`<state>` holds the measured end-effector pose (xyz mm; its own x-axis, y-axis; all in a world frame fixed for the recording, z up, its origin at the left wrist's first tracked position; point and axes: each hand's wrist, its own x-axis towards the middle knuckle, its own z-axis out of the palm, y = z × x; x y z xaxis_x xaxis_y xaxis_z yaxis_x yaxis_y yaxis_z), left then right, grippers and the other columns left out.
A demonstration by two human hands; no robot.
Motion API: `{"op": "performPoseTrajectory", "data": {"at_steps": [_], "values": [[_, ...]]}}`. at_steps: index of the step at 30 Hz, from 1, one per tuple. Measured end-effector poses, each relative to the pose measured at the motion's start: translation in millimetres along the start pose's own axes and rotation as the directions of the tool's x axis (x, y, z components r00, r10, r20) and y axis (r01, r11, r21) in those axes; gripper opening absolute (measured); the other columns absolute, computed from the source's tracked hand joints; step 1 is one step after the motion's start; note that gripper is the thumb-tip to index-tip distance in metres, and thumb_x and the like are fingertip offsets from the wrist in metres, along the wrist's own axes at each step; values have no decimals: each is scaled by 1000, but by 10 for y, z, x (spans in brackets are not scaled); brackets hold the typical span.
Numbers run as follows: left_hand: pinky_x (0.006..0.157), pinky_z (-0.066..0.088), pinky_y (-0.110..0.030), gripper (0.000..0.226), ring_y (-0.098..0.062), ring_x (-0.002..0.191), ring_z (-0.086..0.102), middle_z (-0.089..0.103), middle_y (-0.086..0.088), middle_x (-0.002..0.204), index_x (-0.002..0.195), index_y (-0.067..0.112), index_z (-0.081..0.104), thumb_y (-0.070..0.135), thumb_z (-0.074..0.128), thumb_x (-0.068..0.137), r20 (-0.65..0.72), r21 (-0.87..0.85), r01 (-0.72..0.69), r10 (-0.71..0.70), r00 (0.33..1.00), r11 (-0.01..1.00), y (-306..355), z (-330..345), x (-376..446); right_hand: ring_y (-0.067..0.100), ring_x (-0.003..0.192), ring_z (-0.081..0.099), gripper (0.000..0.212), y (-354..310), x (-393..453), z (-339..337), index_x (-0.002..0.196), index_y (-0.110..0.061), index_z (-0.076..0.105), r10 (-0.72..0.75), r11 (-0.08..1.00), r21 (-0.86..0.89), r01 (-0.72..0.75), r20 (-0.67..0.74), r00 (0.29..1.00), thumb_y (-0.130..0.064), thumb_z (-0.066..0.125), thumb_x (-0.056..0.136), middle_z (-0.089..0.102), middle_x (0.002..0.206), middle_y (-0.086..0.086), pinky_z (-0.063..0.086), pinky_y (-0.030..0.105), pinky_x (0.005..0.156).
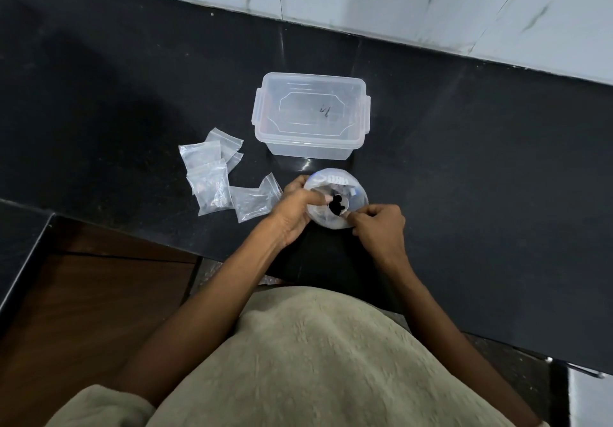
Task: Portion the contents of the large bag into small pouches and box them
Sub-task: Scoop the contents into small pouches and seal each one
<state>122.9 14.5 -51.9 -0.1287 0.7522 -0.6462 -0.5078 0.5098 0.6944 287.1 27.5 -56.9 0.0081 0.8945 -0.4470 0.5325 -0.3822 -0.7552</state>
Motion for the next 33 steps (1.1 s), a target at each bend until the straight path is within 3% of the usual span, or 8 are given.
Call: {"op": "performPoseTrajectory", "data": {"at_steps": [2, 5, 10, 14, 22, 24, 28, 33], "values": [[66, 55, -26, 43, -13, 72, 66, 68, -1, 77, 94, 13, 59, -8, 70, 57, -5, 183, -56, 58, 998, 981, 1, 22, -11, 23, 51, 56, 26, 9, -3, 6, 65, 5, 68, 12, 1000, 14, -12, -11, 1000, -19, 69, 76, 65, 66, 27, 54, 48, 51], [59, 48, -17, 29, -2, 63, 60, 64, 4, 76, 89, 19, 58, -5, 72, 78, -64, 409, -123, 163, 984, 904, 11, 82, -31, 20, 49, 52, 26, 17, -6, 21, 64, 6, 66, 8, 1000, 24, -7, -23, 1000, -18, 66, 74, 64, 65, 28, 52, 45, 50], [78, 58, -36, 11, -18, 83, 68, 72, 1, 89, 88, 22, 62, 23, 71, 81, -231, 581, -89, 269, 935, 809, 16, 40, 29, 18, 50, 55, 28, -20, -11, -6, 64, 1, 70, -16, 997, 78, 16, 1, 1000, -20, 74, 83, 66, 62, 22, 53, 41, 52], [85, 58, -40, 12, -20, 90, 71, 73, 0, 94, 94, 22, 65, 29, 66, 85, -263, 572, -59, 251, 932, 818, 28, 36, -1, 11, 47, 54, 26, -64, -56, -52, 64, -8, 74, -44, 987, 157, 34, 64, 997, -21, 79, 86, 64, 54, 6, 48, 26, 51], [88, 59, -45, 18, -19, 92, 71, 74, 1, 96, 100, 23, 67, 31, 66, 83, -245, 561, -45, 218, 945, 827, 7, 44, -49, 8, 49, 54, 21, -131, -93, -259, 67, -6, 75, -81, 962, 267, 64, 56, 995, -15, 81, 85, 64, 57, 9, 45, 18, 51], [88, 59, -44, 18, -18, 92, 70, 74, 1, 97, 101, 23, 67, 25, 66, 83, -246, 563, -37, 210, 946, 825, 11, 47, -46, 7, 48, 53, 19, -158, -79, -349, 68, -3, 75, -88, 961, 266, 71, 53, 995, -12, 81, 83, 67, 61, 13, 44, 17, 50], [87, 59, -44, 19, -19, 91, 71, 74, 0, 96, 99, 23, 66, 23, 66, 79, -238, 564, -32, 199, 951, 825, 30, 74, -64, 4, 44, 50, 18, -177, -20, -524, 64, -8, 75, -63, 972, 228, 50, 49, 997, -5, 78, 82, 64, 50, -2, 41, 15, 46], [88, 59, -46, 29, -23, 93, 71, 73, -4, 98, 99, 19, 65, 27, 65, 71, -210, 520, -40, 174, 962, 853, 30, 91, -80, 4, 45, 50, 16, -156, 6, -601, 66, -9, 76, -48, 988, 151, 34, 90, 995, -8, 80, 82, 62, 49, -3, 41, 16, 47]]}}
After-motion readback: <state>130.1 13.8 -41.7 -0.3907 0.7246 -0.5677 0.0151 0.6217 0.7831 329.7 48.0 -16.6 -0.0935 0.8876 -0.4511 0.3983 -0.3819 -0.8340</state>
